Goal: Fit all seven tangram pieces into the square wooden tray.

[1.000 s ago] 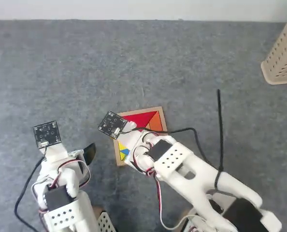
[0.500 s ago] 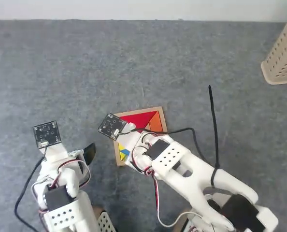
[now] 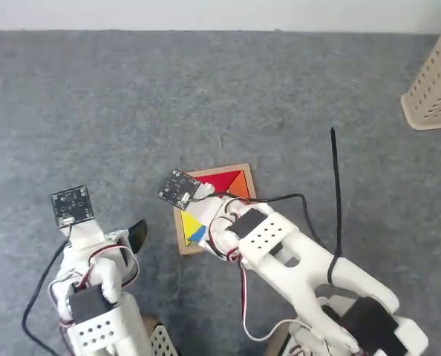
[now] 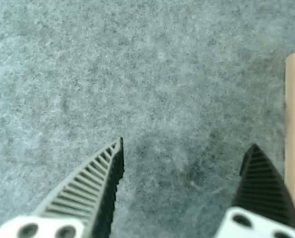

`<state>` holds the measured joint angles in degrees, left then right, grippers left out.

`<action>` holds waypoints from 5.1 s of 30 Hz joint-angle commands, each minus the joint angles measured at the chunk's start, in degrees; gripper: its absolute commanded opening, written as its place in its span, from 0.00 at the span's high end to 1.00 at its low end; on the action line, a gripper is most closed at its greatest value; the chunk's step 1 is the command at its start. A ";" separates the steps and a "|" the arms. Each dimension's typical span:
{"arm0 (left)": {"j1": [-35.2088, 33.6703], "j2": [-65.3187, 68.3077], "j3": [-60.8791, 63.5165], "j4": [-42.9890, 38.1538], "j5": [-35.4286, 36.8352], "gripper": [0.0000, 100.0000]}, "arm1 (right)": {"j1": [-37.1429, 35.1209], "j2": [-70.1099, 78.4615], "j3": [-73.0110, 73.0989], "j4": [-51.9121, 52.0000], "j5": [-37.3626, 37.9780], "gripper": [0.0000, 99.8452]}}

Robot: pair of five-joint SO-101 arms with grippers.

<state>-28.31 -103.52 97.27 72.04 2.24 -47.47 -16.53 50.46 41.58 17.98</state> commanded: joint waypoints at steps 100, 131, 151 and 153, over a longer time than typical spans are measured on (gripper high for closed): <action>-0.26 -0.79 -0.75 0.35 -0.09 0.65 | 6.11 9.98 -26.46 35.82 57.93 0.86; -0.26 -0.79 -0.75 0.35 -0.09 0.65 | 11.21 20.88 -35.43 35.12 84.31 0.81; -0.26 -0.79 -0.75 0.35 -0.09 0.65 | 8.57 20.35 -33.49 38.81 83.87 0.71; -0.26 -0.79 -0.75 0.35 -0.09 0.65 | 8.57 20.35 -33.58 38.73 83.87 0.71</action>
<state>-28.31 -103.52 97.27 72.04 2.24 -38.33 4.75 18.02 79.47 101.41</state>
